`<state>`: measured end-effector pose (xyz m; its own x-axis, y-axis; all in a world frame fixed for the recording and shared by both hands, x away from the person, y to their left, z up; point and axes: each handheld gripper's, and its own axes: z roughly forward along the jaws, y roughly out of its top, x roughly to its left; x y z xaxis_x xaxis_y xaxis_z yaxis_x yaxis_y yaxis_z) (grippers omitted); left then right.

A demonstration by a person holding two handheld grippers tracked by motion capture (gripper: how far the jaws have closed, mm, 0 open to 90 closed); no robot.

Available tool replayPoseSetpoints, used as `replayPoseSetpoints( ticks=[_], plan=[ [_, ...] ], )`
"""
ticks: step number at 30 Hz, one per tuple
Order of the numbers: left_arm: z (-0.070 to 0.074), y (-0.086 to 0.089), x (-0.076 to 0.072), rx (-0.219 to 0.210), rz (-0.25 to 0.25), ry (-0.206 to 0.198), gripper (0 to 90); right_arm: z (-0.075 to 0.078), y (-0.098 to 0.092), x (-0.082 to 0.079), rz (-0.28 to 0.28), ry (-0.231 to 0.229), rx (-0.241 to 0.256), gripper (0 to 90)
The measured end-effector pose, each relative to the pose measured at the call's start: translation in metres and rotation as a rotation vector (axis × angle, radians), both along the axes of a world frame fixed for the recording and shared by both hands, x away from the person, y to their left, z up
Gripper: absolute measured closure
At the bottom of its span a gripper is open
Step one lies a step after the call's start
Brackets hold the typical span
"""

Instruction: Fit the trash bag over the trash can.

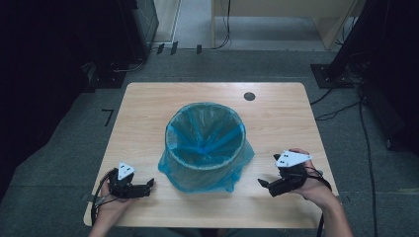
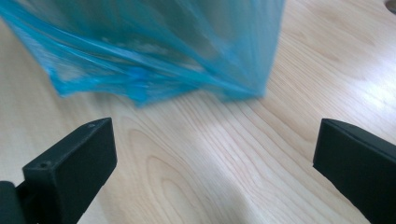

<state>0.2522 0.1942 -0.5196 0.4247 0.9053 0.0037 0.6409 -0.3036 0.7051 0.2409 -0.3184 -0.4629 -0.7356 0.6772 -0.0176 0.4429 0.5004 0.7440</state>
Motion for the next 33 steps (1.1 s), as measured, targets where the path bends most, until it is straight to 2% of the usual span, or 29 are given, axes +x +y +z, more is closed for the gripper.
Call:
replayPoseSetpoints(
  ticks=[7,12,18,24,28,33],
  plan=[
    [0.0,0.0,0.0,0.001,0.0,0.0,0.0,-0.016,-0.012,0.001,-0.09,0.025,-0.001,0.0],
    [0.0,0.0,0.0,0.001,-0.001,0.0,0.0,-0.025,-0.021,0.002,-0.186,0.042,0.01,0.0],
    [0.0,0.0,0.0,0.001,0.0,0.0,0.0,-0.03,-0.03,0.0,-0.237,0.049,0.011,0.0],
    [0.0,0.0,0.0,0.001,-0.001,0.0,0.0,-0.037,-0.041,-0.002,-0.34,0.051,0.01,0.0],
    [0.0,0.0,0.0,0.001,-0.001,0.0,0.0,-0.041,-0.048,-0.006,-0.364,0.058,0.024,0.0],
    [0.0,0.0,0.0,0.001,0.0,0.001,0.0,-0.045,-0.056,-0.01,-0.432,0.059,0.009,0.0]
  ],
)
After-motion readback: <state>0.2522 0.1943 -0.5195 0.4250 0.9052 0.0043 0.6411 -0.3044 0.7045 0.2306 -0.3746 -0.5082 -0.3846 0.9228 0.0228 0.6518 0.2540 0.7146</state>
